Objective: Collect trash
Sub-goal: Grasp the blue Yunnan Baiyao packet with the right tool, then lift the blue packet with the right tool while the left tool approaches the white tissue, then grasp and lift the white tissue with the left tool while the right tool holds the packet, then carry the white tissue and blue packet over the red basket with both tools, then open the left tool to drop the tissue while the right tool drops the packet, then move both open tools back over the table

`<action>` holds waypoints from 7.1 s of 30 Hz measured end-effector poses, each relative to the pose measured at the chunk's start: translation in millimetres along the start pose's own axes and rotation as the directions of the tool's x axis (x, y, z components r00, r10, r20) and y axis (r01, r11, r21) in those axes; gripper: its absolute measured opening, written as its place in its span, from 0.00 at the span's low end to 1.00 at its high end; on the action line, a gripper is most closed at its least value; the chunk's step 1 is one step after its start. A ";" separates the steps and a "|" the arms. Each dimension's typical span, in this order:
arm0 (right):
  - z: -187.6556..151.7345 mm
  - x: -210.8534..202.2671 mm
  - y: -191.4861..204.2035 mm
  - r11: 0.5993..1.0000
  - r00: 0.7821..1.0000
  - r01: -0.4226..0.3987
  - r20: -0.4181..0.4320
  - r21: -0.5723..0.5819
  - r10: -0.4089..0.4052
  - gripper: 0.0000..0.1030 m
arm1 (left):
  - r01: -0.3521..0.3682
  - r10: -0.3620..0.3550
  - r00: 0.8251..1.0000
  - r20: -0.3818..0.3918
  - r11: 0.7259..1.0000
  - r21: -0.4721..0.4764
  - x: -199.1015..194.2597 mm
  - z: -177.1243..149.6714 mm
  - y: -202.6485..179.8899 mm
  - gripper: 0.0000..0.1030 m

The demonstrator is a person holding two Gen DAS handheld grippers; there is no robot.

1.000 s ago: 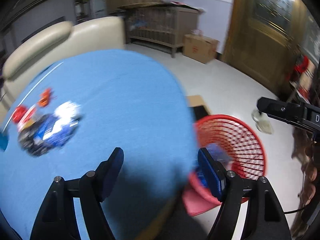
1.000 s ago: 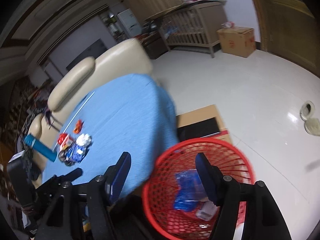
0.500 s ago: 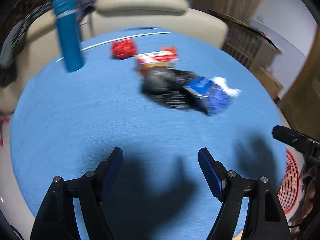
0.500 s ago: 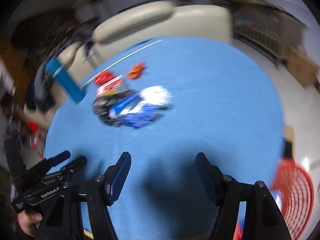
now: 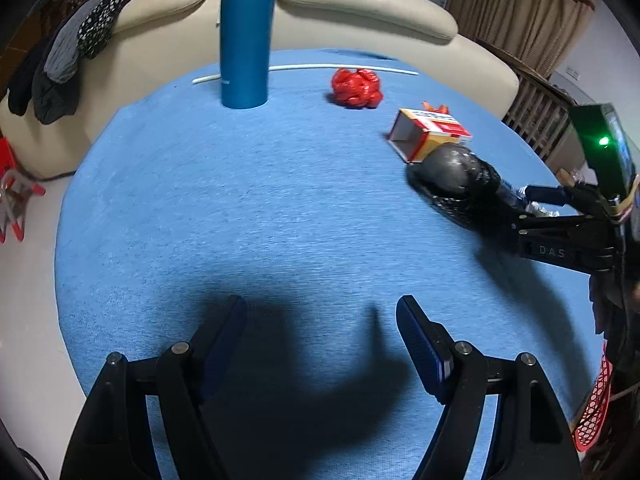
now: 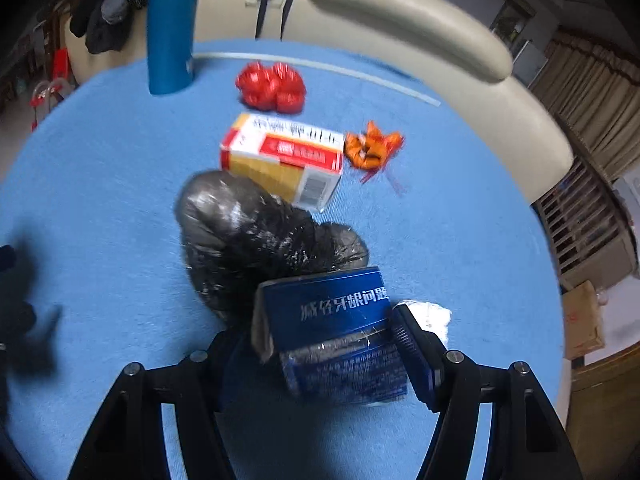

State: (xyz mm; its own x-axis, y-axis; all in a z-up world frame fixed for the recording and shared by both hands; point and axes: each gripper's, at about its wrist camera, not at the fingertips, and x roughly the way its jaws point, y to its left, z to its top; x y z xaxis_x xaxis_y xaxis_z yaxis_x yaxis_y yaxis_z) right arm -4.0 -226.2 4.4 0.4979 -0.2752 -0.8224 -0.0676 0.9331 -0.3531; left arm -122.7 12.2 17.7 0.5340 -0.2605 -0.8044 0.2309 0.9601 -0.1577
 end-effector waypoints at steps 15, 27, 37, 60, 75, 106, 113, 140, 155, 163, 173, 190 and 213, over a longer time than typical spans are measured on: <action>-77.8 -69.0 -70.9 0.754 0.889 -0.458 0.271 0.472 0.370 0.31 | 0.019 -0.020 1.000 0.008 0.996 0.092 -0.3 1.2 -42.9 0.76; -107.1 -58.8 -79.9 0.726 0.884 -0.466 0.307 0.505 0.354 0.85 | -0.004 0.004 1.000 -0.002 0.985 0.172 1.7 5.9 -79.7 0.76; -28.2 -29.4 -16.3 0.973 0.973 -0.184 0.169 0.143 0.159 0.84 | -0.052 0.051 0.999 0.010 0.992 0.119 -5.6 1.3 -36.7 0.76; -124.0 -50.8 -83.0 0.780 0.924 -0.374 0.272 0.502 0.268 0.47 | 0.071 -0.070 0.997 -0.015 0.959 0.274 17.0 35.3 -128.2 0.76; -197.4 -82.1 -148.2 0.662 0.922 -0.370 0.346 0.652 0.175 0.47 | 0.099 -0.052 0.991 -0.121 0.898 0.429 118.3 93.1 -264.5 0.70; -147.2 -124.6 -54.8 0.745 0.898 -0.406 0.384 0.529 0.216 0.47 | 0.001 -0.019 0.997 0.068 0.966 0.258 -24.9 23.3 -111.3 0.42; -143.1 -143.9 -36.3 0.765 0.888 -0.413 0.405 0.494 0.218 0.47 | -0.016 -0.010 0.993 0.114 0.974 0.225 -54.7 12.7 -89.3 0.42; -214.0 -178.0 -82.0 0.689 0.874 -0.402 0.476 0.603 0.093 0.47 | 0.032 -0.086 0.987 0.134 0.932 0.361 -80.3 -14.6 -159.5 0.42; -339.0 -187.6 -155.0 0.551 0.913 -0.304 0.402 0.777 -0.064 0.47 | 0.157 -0.198 0.980 0.015 0.820 0.551 -74.8 -66.3 -270.7 0.42; -399.2 -186.3 -188.7 0.470 0.935 -0.232 0.328 0.852 -0.132 0.47 | 0.228 -0.268 0.963 -0.036 0.732 0.642 -81.1 -87.9 -339.8 0.42; -444.0 -165.4 -201.3 0.397 0.957 -0.204 0.268 0.895 -0.112 0.47 | 0.274 -0.291 0.951 -0.102 0.647 0.711 -73.8 -113.7 -397.3 0.42; -481.7 -143.8 -209.3 0.286 0.979 -0.166 0.193 0.944 -0.069 0.69 | 0.327 -0.278 0.941 -0.195 0.592 0.737 -49.7 -141.3 -434.9 0.42; -464.2 -187.1 -226.5 0.224 0.966 -0.147 0.188 0.963 -0.175 0.79 | 0.351 -0.267 0.936 -0.230 0.651 0.673 -39.1 -122.9 -404.0 0.77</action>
State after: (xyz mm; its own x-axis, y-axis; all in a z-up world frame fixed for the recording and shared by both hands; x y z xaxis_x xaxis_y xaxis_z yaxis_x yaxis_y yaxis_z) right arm -483.2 -493.4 31.2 0.6558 -0.3860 -0.6488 0.7446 0.4725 0.4715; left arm -336.8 -353.0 42.5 0.2511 -0.4765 -0.8426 0.8850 0.4655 0.0005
